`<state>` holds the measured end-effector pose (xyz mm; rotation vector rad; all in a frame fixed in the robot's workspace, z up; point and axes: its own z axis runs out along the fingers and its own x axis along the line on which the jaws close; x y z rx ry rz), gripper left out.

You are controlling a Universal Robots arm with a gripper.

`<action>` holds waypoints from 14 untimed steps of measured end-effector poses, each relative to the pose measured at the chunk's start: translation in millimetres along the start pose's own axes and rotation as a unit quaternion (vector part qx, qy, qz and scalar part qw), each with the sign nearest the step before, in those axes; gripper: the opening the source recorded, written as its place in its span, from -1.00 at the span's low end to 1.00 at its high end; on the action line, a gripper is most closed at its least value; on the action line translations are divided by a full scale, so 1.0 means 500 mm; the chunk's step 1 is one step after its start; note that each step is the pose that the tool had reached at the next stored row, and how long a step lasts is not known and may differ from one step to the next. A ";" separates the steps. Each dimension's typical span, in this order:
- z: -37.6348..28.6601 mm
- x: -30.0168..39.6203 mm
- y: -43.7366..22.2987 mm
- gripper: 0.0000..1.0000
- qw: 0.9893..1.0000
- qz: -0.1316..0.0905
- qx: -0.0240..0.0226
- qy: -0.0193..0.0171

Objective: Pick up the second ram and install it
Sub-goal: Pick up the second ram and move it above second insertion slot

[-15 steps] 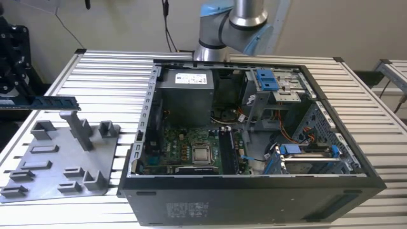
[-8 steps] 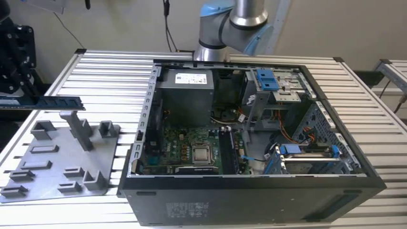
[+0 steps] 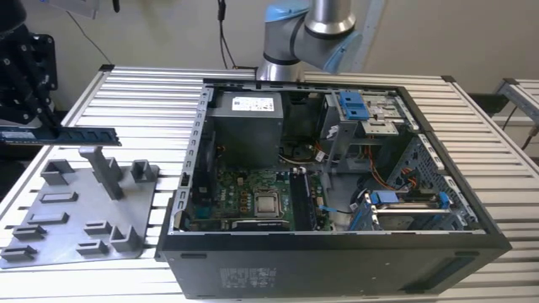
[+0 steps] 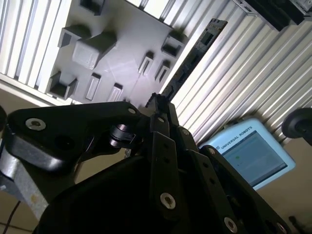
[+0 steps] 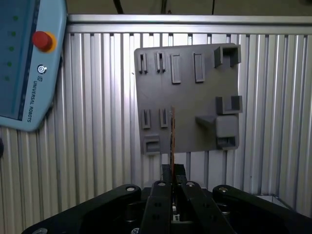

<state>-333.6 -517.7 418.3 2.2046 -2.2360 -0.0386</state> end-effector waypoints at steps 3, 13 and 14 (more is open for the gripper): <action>0.000 0.000 -0.006 -0.72 1.000 0.000 0.000 0.000; 0.000 0.000 -0.026 -0.72 1.000 0.000 0.000 0.000; -0.001 0.000 -0.029 -0.72 1.000 0.000 0.000 0.000</action>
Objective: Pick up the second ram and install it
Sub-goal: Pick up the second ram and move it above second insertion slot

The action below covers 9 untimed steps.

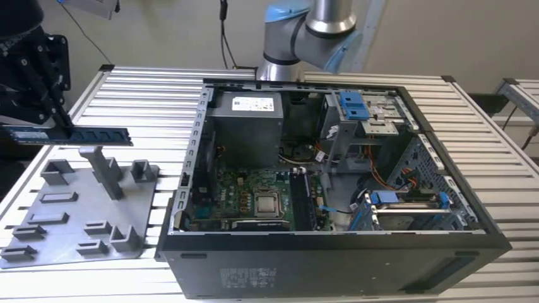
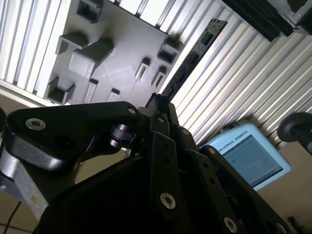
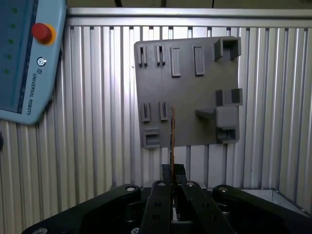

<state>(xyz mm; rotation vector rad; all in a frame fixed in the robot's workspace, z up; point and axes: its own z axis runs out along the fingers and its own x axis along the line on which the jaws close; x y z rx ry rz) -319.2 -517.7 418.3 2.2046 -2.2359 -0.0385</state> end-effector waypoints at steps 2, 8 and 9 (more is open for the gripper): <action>0.000 0.000 -0.010 -0.72 1.000 0.000 0.000 0.000; -0.001 -0.001 -0.037 -0.72 1.000 0.000 0.000 0.000; -0.001 -0.001 -0.041 -0.72 1.000 0.000 0.000 0.000</action>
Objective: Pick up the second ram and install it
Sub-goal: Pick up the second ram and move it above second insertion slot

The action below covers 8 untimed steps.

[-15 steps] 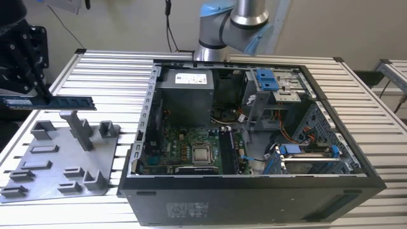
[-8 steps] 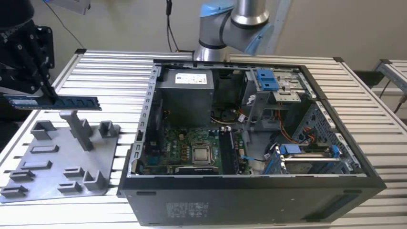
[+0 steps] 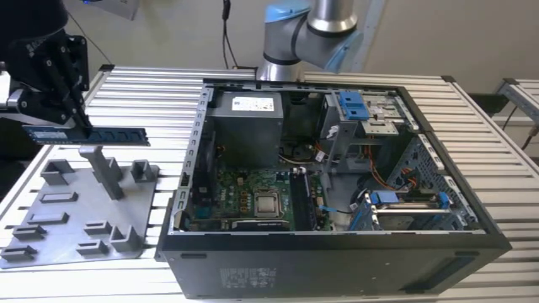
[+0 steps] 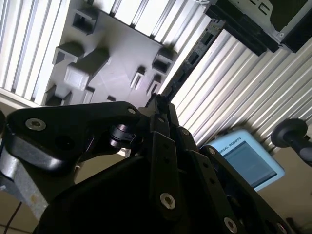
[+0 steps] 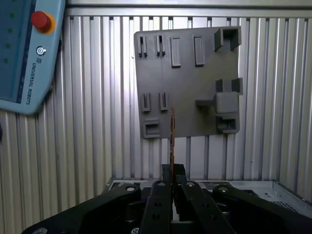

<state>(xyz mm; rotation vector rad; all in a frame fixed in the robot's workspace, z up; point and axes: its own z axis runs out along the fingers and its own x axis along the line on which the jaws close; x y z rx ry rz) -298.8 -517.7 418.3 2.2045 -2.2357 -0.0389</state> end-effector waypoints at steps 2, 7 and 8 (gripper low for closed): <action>0.000 0.000 -0.006 -0.72 1.000 0.000 0.000 0.000; 0.000 0.000 -0.019 -0.72 1.000 0.000 0.000 0.000; 0.000 0.000 -0.022 -0.72 1.000 0.000 0.000 0.000</action>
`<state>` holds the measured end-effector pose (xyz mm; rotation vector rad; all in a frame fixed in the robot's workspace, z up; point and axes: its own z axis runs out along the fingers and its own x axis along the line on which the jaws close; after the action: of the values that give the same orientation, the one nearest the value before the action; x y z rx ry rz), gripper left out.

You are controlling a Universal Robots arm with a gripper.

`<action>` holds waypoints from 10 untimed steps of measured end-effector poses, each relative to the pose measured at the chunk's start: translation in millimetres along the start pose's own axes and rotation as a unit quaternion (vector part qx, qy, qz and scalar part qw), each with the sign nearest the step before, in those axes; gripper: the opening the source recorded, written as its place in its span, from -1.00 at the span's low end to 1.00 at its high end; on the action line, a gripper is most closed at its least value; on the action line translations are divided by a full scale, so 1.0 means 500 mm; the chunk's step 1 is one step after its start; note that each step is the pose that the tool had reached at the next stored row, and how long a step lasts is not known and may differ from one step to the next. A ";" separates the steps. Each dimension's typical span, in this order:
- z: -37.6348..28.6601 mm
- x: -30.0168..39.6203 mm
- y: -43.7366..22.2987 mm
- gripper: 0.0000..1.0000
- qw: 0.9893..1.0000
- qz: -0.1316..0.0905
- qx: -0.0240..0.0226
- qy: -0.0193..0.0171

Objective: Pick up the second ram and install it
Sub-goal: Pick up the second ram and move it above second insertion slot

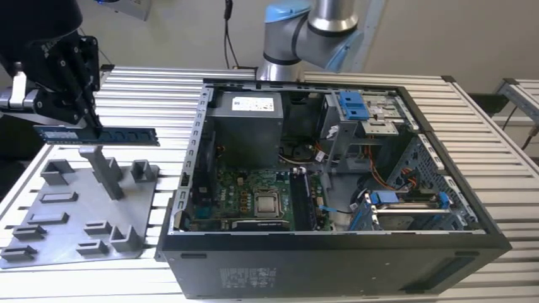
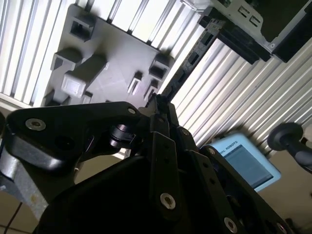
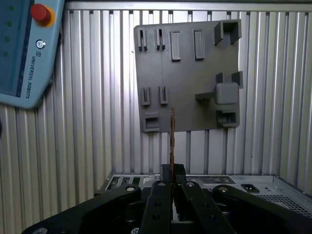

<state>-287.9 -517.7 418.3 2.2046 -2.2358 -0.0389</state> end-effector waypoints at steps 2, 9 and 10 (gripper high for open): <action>0.000 0.000 -0.004 -0.72 1.000 0.000 0.000 0.000; 0.000 0.000 -0.019 -0.72 1.000 0.000 0.000 0.000; 0.000 0.000 -0.022 -0.72 1.000 0.000 0.000 0.000</action>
<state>-276.7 -517.7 418.3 2.2045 -2.2357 -0.0389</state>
